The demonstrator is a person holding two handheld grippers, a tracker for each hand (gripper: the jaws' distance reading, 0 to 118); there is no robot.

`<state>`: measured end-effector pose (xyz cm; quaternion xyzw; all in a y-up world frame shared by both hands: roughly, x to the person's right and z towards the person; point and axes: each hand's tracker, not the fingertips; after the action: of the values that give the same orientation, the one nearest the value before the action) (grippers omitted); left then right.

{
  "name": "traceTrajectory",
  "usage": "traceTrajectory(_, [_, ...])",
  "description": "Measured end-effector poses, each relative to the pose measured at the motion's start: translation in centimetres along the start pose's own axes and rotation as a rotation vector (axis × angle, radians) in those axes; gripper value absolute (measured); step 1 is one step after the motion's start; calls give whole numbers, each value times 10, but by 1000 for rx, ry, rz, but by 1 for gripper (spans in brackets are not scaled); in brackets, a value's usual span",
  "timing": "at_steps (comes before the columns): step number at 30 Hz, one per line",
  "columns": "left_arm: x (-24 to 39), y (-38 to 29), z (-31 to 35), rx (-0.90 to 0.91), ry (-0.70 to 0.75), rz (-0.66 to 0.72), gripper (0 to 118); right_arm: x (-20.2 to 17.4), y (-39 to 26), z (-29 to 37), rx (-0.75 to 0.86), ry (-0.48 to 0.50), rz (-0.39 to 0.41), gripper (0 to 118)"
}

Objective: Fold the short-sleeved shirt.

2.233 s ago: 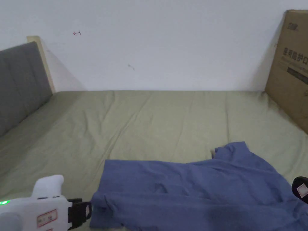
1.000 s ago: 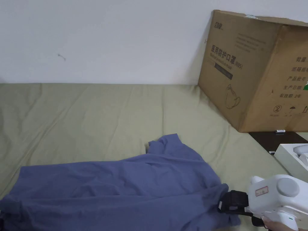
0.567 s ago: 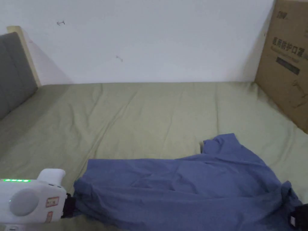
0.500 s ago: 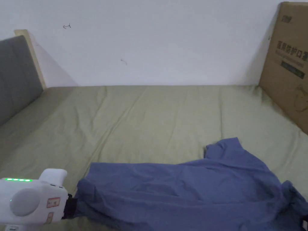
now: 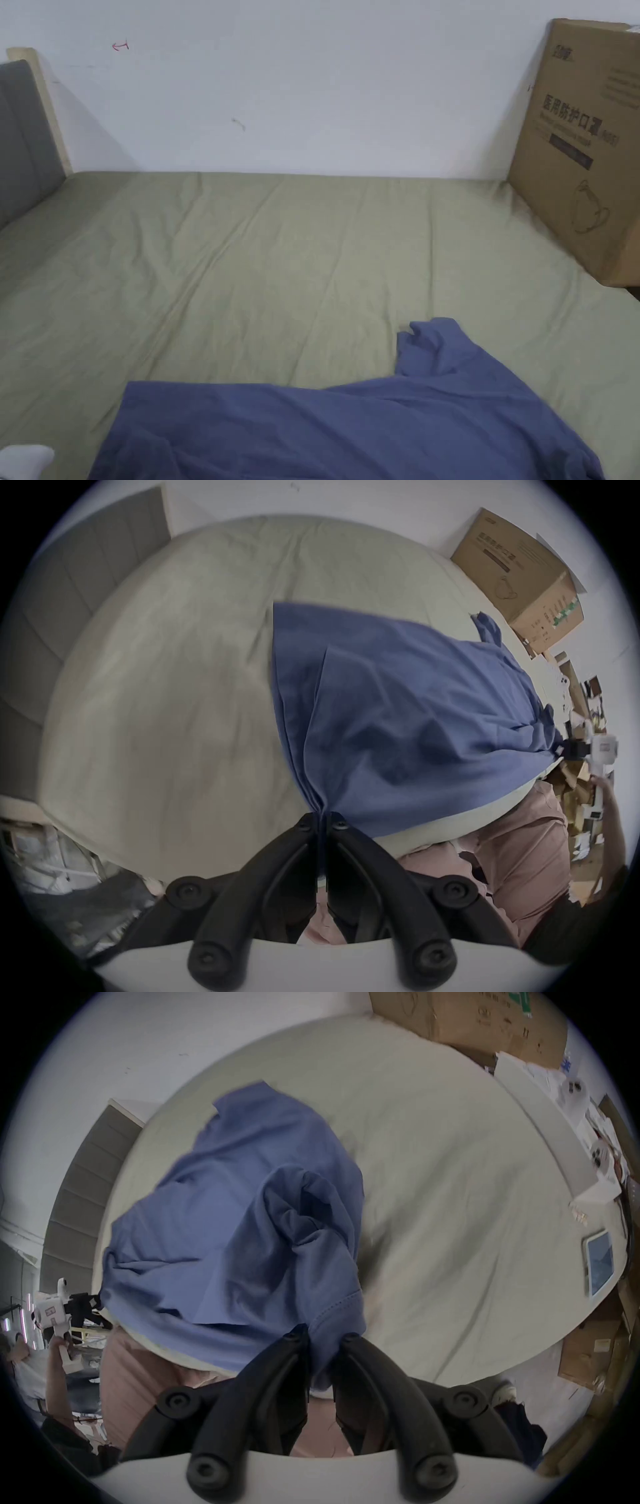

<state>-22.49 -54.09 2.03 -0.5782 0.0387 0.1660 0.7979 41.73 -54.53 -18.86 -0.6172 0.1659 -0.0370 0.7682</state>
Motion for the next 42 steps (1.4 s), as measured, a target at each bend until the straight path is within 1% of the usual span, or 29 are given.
traceTrajectory(1, [-2,-3,-3,5,-15,5,2,1,-1,-4,2,6,-13,16])
traceTrajectory(2, [0,-5,-4,11,-7,3,9,-1,-2,-5,4,-17,-27,41])
traceTrajectory(3, [-1,-5,-1,16,-3,6,30,-2,-1,-2,-4,-80,-43,71])
traceTrajectory(4, [0,-5,3,17,11,13,61,-2,-1,2,1,-101,-58,91])
traceTrajectory(5, [0,-5,8,17,16,11,88,-3,-1,10,20,-106,-92,92])
traceTrajectory(6, [-4,-3,14,28,14,-1,91,-5,2,20,24,-116,-123,92])
traceTrajectory(8, [-2,4,34,73,-14,-6,90,-10,10,45,101,-58,-118,92])
traceTrajectory(12, [15,16,83,292,-141,84,94,-46,15,97,317,15,-42,92])
traceTrajectory(14, [38,13,109,469,-140,97,91,-68,6,121,513,126,-11,91])
traceTrajectory(16, [65,-5,132,778,11,53,89,-90,-18,146,813,249,14,91])
traceTrajectory(17, [76,-15,138,870,56,31,81,-100,-28,153,913,304,61,86])
traceTrajectory(18, [87,-23,142,954,77,9,61,-109,-34,159,998,337,114,74])
traceTrajectory(19, [94,-27,143,997,85,23,28,-122,-41,163,1066,340,141,45])
traceTrajectory(20, [101,-28,147,1047,98,39,0,-133,-43,166,1118,256,143,1])
traceTrajectory(21, [104,-25,148,1039,92,45,0,-140,-42,167,1125,258,128,1])
traceTrajectory(23, [100,-4,147,976,18,24,0,-140,-28,159,1047,347,173,1])
traceTrajectory(25, [91,37,140,852,56,12,0,-147,-21,152,1007,306,207,1])
traceTrajectory(27, [63,89,115,616,35,14,0,-144,-15,141,962,279,242,1])
traceTrajectory(29, [36,138,78,371,3,48,0,-140,-10,129,898,291,230,1])
traceTrajectory(30, [18,156,54,277,-45,71,0,-139,-10,123,874,292,213,1])
traceTrajectory(32, [3,180,22,203,-33,61,0,-134,-7,110,809,301,165,1])
traceTrajectory(33, [-1,189,6,170,-13,46,16,-131,-4,103,776,309,144,1])
traceTrajectory(34, [-6,193,-11,153,27,41,57,-127,-2,96,749,312,121,1])
traceTrajectory(35, [-10,197,-27,143,60,54,111,-127,-2,90,721,311,100,1])
traceTrajectory(36, [-15,200,-42,107,76,61,118,-125,1,84,692,309,73,1])
traceTrajectory(37, [-19,201,-53,127,69,43,115,-122,3,79,666,312,44,1])
traceTrajectory(39, [-23,202,-86,53,99,30,115,-119,7,70,625,337,7,1])
traceTrajectory(41, [-31,197,-120,-34,93,26,118,-119,10,63,606,335,2,1])
traceTrajectory(42, [-28,189,-122,1,113,-38,118,-121,11,60,596,326,7,1])
